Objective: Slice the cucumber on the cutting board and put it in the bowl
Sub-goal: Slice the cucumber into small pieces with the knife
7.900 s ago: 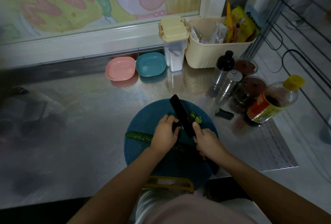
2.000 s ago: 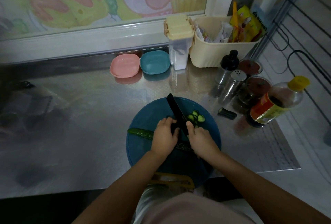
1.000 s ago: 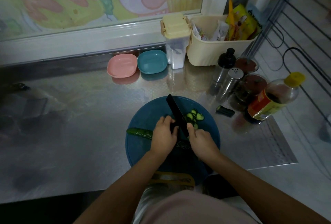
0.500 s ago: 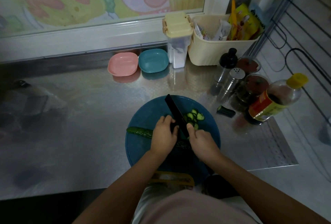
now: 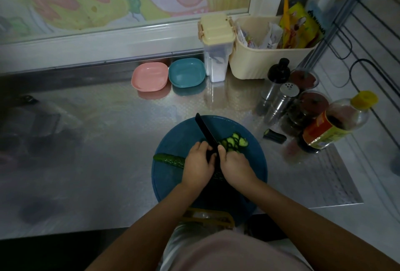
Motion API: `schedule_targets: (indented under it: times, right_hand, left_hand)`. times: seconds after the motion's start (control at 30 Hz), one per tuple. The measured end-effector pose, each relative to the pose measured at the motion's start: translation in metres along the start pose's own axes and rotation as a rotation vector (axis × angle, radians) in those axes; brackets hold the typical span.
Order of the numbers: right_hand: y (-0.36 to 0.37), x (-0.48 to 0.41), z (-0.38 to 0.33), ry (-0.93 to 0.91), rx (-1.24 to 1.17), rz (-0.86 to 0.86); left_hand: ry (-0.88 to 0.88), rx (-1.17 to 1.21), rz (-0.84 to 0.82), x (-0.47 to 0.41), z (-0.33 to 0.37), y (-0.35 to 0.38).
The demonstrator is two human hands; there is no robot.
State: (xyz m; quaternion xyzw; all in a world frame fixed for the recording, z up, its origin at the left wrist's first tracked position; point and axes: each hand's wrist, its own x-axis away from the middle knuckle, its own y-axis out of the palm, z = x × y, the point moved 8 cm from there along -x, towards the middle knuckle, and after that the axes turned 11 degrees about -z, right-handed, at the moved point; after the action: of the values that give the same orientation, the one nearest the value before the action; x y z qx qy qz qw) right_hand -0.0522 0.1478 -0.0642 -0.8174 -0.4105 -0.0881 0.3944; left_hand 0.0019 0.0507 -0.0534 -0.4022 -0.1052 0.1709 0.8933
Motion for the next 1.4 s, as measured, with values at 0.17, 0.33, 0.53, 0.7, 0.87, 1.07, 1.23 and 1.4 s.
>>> schedule_targets:
  times: [0.17, 0.33, 0.53, 0.7, 0.87, 1.07, 1.23, 1.4]
  right_hand:
    - [-0.002, -0.009, 0.004, 0.04, 0.002, -0.023]
    - [-0.004, -0.004, 0.012, 0.02, -0.037, -0.046]
    - [-0.008, 0.009, 0.02, 0.012, -0.032, -0.025]
    - [-0.004, 0.016, 0.016, -0.023, -0.016, -0.033]
    - [-0.003, 0.018, 0.011, -0.034, 0.022, -0.012]
    - [0.002, 0.015, 0.012, -0.027, 0.087, 0.004]
    - [-0.001, 0.003, 0.005, -0.005, 0.08, -0.044]
    - [-0.006, -0.005, 0.005, -0.006, 0.052, -0.052]
  left_hand:
    - [0.046, -0.008, -0.045, 0.001, -0.002, 0.001]
    - [0.047, 0.03, -0.044, 0.003, -0.006, 0.001]
    - [-0.001, 0.04, 0.01, 0.002, -0.002, 0.0]
    - [-0.024, 0.036, 0.006, 0.002, -0.002, -0.001]
    - [-0.005, 0.015, -0.005, 0.001, 0.001, -0.002]
    - [0.015, -0.019, -0.018, 0.002, 0.001, 0.0]
    - [0.017, 0.0, -0.007, 0.002, 0.001, -0.001]
    - [0.02, 0.019, 0.01, 0.004, -0.002, -0.001]
